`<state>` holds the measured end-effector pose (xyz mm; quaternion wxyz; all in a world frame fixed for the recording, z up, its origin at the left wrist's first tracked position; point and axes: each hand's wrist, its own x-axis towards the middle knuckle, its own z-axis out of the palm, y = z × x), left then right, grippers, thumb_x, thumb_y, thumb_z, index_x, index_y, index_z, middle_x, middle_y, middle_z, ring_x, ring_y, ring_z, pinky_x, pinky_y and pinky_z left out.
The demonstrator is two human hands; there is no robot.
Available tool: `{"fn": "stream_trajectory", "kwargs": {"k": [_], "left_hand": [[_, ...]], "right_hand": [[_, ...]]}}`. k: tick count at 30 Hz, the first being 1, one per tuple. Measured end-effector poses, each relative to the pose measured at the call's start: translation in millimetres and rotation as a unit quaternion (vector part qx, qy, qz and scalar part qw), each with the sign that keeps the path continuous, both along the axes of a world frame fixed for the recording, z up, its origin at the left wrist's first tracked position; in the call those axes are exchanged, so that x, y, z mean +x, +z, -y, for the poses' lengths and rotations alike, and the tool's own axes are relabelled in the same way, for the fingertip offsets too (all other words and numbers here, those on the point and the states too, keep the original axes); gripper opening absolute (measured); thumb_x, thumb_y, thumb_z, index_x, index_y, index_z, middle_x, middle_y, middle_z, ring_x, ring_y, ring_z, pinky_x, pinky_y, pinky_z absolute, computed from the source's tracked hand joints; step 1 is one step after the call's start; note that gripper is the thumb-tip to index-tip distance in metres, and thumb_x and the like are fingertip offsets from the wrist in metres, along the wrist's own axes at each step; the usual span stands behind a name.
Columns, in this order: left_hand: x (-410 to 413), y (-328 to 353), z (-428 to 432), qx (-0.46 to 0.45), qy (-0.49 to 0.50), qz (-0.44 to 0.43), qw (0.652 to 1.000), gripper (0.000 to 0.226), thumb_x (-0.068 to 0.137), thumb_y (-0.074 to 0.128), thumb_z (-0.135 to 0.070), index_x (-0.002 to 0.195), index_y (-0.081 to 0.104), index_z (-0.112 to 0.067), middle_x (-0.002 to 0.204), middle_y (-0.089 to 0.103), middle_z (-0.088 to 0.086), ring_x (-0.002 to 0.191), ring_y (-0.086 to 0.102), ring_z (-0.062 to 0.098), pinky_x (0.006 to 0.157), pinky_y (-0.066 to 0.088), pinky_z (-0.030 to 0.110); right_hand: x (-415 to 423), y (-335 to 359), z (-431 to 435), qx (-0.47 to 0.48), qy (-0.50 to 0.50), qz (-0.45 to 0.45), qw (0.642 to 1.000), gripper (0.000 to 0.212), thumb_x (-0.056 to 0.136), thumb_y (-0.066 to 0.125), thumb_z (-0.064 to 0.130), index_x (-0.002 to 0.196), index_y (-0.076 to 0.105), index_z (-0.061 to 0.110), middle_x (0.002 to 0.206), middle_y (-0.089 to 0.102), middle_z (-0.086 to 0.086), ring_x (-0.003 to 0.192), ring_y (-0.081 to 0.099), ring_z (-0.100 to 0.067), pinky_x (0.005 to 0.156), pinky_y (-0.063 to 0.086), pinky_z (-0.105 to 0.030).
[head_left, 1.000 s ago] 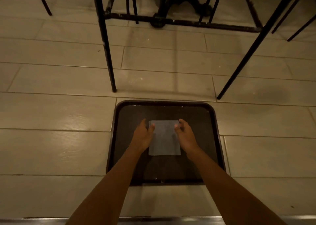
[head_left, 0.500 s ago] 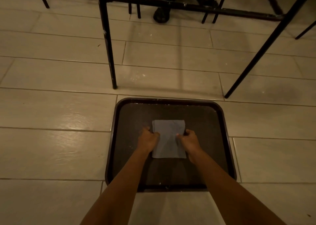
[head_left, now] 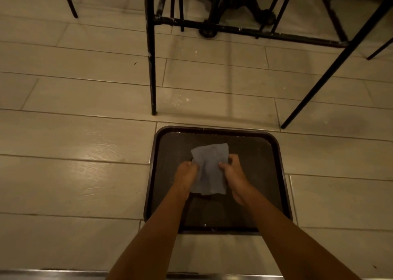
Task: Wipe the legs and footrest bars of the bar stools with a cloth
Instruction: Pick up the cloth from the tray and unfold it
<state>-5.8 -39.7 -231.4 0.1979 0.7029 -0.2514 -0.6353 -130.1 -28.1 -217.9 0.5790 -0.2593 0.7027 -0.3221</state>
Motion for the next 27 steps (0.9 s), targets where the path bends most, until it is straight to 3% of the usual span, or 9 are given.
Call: {"fn": "stream_trajectory", "kwargs": {"k": [3, 6, 10, 13, 18, 21, 23, 27], "left_hand": [[11, 29, 1, 0.023, 0.049, -0.018, 0.998, 0.033, 0.092, 0.052, -0.024, 0.117, 0.052, -0.002, 0.109, 0.056, 0.012, 0.095, 0.051, 0.025, 0.08, 0.047, 0.035], [29, 64, -7, 0.027, 0.096, -0.096, 0.99, 0.044, 0.09, 0.055, -0.032, 0.124, 0.05, -0.003, 0.121, 0.055, 0.015, 0.104, 0.054, 0.027, 0.09, 0.046, 0.039], [67, 116, -16, 0.004, 0.116, -0.179, 0.977, 0.036, 0.089, 0.055, -0.041, 0.117, 0.055, -0.019, 0.114, 0.061, 0.004, 0.099, 0.06, 0.018, 0.076, 0.05, 0.025], [101, 151, -9, -0.007, 0.099, -0.194, 0.976, 0.048, 0.087, 0.054, -0.046, 0.124, 0.055, -0.015, 0.114, 0.063, 0.007, 0.099, 0.061, 0.021, 0.075, 0.051, 0.027], [156, 205, 9, -0.025, 0.034, -0.206, 0.978, 0.042, 0.076, 0.063, -0.05, 0.105, 0.063, -0.02, 0.096, 0.071, -0.002, 0.091, 0.066, 0.015, 0.078, 0.052, 0.031], [186, 236, 25, -0.041, 0.006, -0.194, 0.98, 0.054, 0.063, 0.069, -0.045, 0.108, 0.067, -0.015, 0.103, 0.073, 0.002, 0.099, 0.066, 0.019, 0.078, 0.052, 0.031], [200, 251, 38, -0.046, 0.02, -0.195, 0.98, 0.057, 0.066, 0.074, -0.037, 0.114, 0.064, -0.008, 0.109, 0.071, 0.007, 0.103, 0.066, 0.023, 0.082, 0.052, 0.033], [220, 275, 65, -0.057, 0.041, -0.196, 0.978, 0.035, 0.078, 0.071, -0.028, 0.107, 0.064, -0.009, 0.106, 0.071, 0.008, 0.1, 0.065, 0.023, 0.086, 0.053, 0.035]], "right_hand": [[9, 27, -4, 0.005, -0.02, 0.06, 0.998, 0.018, 0.096, 0.041, 0.015, 0.113, 0.041, 0.021, 0.102, 0.053, 0.001, 0.093, 0.056, -0.017, 0.078, 0.053, -0.041], [20, 58, -7, -0.009, -0.03, 0.117, 0.993, 0.017, 0.095, 0.041, 0.014, 0.11, 0.043, 0.02, 0.106, 0.056, -0.002, 0.099, 0.057, -0.022, 0.088, 0.05, -0.048], [46, 111, -5, -0.03, -0.041, 0.177, 0.983, 0.017, 0.093, 0.042, 0.007, 0.102, 0.047, 0.02, 0.111, 0.057, -0.007, 0.099, 0.057, -0.022, 0.083, 0.049, -0.039], [76, 149, 2, -0.038, -0.051, 0.218, 0.974, 0.019, 0.092, 0.042, 0.004, 0.099, 0.049, 0.02, 0.105, 0.06, -0.004, 0.093, 0.059, -0.019, 0.073, 0.05, -0.032], [132, 203, 10, -0.045, -0.038, 0.251, 0.966, 0.016, 0.093, 0.043, 0.006, 0.102, 0.049, 0.017, 0.101, 0.063, -0.005, 0.09, 0.062, -0.019, 0.074, 0.051, -0.034], [159, 230, 22, -0.061, -0.041, 0.256, 0.964, 0.016, 0.093, 0.043, 0.006, 0.099, 0.051, 0.018, 0.1, 0.064, -0.006, 0.089, 0.062, -0.021, 0.076, 0.051, -0.038], [174, 246, 32, -0.071, -0.037, 0.259, 0.963, 0.017, 0.093, 0.043, 0.005, 0.097, 0.051, 0.019, 0.097, 0.065, -0.006, 0.088, 0.063, -0.022, 0.077, 0.05, -0.04], [196, 271, 54, -0.091, -0.038, 0.247, 0.964, 0.016, 0.093, 0.045, 0.006, 0.098, 0.052, 0.019, 0.1, 0.064, -0.008, 0.095, 0.061, -0.026, 0.082, 0.05, -0.043]]}}
